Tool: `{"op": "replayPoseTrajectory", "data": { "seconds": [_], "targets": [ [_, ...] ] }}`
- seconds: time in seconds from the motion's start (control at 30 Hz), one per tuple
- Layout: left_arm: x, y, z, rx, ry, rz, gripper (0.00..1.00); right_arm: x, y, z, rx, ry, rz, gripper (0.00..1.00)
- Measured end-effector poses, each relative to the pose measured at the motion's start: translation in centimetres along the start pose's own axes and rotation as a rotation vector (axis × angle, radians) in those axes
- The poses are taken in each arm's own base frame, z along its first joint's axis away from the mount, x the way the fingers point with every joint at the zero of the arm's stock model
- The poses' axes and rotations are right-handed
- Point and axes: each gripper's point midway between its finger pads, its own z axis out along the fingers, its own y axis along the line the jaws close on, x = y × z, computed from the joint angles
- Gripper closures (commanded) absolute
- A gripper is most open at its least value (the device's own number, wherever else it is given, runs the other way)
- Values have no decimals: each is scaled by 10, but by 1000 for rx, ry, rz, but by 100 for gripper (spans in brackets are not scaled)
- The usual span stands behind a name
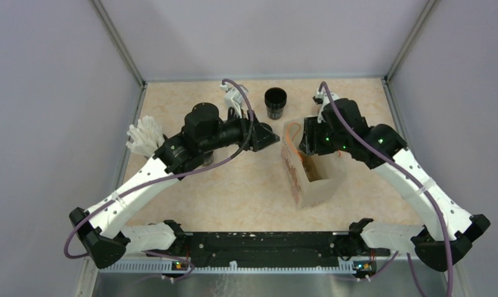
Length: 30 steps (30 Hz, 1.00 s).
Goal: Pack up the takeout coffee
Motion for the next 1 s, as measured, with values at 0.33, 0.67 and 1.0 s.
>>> {"op": "replayPoseTrajectory", "data": {
  "seconds": [0.33, 0.67, 1.0],
  "targets": [
    [1, 36, -3, -192, 8, 44, 1, -38, 26, -47, -109, -86, 79, 50],
    [-19, 79, -26, -473, -42, 76, 1, -78, 37, -79, -154, -219, 128, 36],
    [-5, 178, -60, -790, 113, -4, 1, -69, -11, -77, 90, -219, 38, 25]
  ]
}}
